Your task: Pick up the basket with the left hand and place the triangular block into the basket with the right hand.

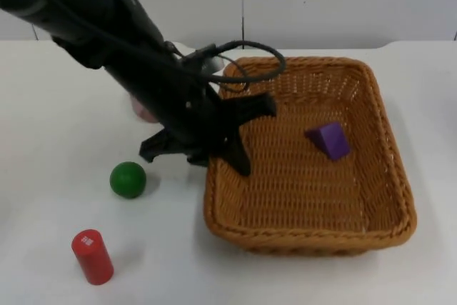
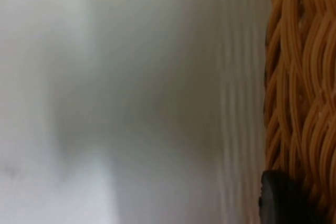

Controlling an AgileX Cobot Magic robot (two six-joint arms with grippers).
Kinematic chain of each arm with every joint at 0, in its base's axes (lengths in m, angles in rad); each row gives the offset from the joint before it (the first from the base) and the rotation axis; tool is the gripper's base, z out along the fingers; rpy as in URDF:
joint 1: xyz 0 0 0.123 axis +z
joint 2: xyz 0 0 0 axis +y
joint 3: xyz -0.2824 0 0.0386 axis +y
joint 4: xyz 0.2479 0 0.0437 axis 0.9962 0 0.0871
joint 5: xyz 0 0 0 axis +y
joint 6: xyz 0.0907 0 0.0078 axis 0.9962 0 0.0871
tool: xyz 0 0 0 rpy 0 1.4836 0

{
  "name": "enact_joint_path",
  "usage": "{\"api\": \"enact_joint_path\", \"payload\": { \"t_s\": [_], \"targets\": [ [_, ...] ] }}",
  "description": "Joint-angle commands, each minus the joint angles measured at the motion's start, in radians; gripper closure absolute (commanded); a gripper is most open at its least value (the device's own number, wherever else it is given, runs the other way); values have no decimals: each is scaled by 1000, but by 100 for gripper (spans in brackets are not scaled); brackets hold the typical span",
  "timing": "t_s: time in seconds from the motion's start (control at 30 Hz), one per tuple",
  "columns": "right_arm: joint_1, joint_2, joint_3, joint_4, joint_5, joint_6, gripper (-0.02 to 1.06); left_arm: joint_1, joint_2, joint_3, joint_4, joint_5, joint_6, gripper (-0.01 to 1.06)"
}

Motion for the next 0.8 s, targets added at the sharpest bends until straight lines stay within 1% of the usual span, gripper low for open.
{"api": "enact_joint_path", "payload": {
  "t_s": [0.0,0.07,0.2,0.33,0.57,0.77],
  "targets": [
    [-3,-9,0,10,1,-13,0,3,6,-33,-38,-1,11,105],
    [-3,-9,0,8,4,-13,0,3,15,-45,-38,1,11,105],
    [-3,-9,0,6,4,-13,0,3,73,-91,-36,57,11,105],
    [-3,-9,0,-8,4,-13,0,3,90,-98,-48,68,11,105],
    [-3,-9,0,-13,4,-13,0,3,93,-97,-47,57,13,105],
    [-3,-9,0,-15,6,-13,0,3,93,-97,9,23,8,105]
  ]
}}
